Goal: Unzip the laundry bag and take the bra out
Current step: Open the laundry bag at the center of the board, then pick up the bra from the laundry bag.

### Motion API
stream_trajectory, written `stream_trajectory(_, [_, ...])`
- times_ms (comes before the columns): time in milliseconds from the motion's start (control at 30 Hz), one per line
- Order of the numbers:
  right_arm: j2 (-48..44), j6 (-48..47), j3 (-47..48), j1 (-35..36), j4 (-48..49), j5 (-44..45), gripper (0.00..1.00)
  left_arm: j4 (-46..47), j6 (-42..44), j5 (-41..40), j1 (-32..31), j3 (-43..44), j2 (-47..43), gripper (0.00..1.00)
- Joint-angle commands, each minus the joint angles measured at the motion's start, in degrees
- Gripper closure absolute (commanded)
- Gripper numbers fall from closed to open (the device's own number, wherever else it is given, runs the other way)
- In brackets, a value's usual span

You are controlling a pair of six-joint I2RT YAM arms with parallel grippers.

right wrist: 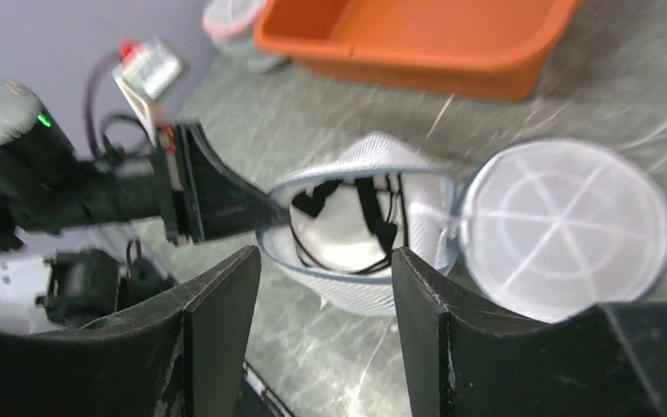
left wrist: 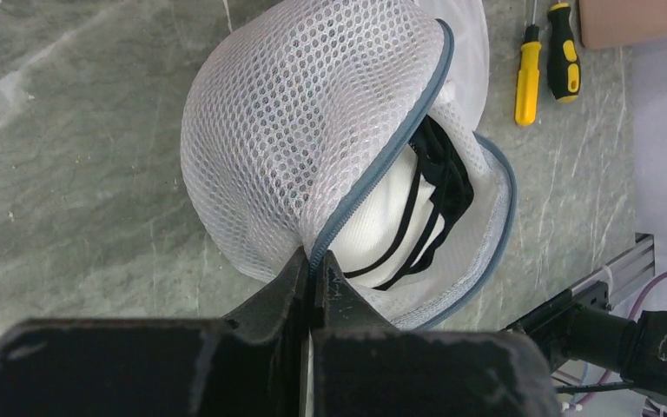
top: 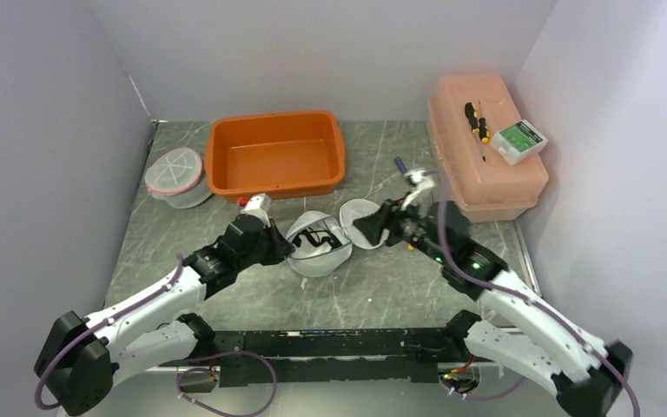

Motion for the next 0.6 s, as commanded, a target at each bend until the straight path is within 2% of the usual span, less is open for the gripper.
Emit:
stream_trajectory(0, [9.77, -1.19, -0.83, 6.11, 6.76, -4.13, 0.40, -5.64, 1.27, 2.15, 0.15, 3.94, -1.86, 0.93])
stream_trajectory(100, [18.34, -4.55, 2.51, 10.99, 6.42, 1.30, 0.42, -7.89, 1.16, 2.17, 0.13, 5.09, -2.45, 0.89])
stream_trajectory(167, [23.76, -5.45, 3.95, 11.69, 8.01, 2.08, 0.46, -8.97, 1.18, 2.79, 0.21, 5.66, -2.19, 0.89])
stream_trajectory(267, [29.77, -7.21, 5.68, 12.11, 7.54, 2.55, 0.62, -10.69, 0.73, 2.81, 0.33, 6.34, -1.60, 0.90])
stream_trajectory(333, [31.41, -9.26, 5.29, 13.83, 6.84, 2.91, 0.67, -12.62, 0.46, 2.79, 0.31, 6.99, -1.69, 0.91])
stream_trajectory(567, [31.92, -11.16, -0.93, 20.62, 6.88, 6.80, 0.63, -16.99, 1.67, -1.13, 0.31, 6.61, -3.85, 0.92])
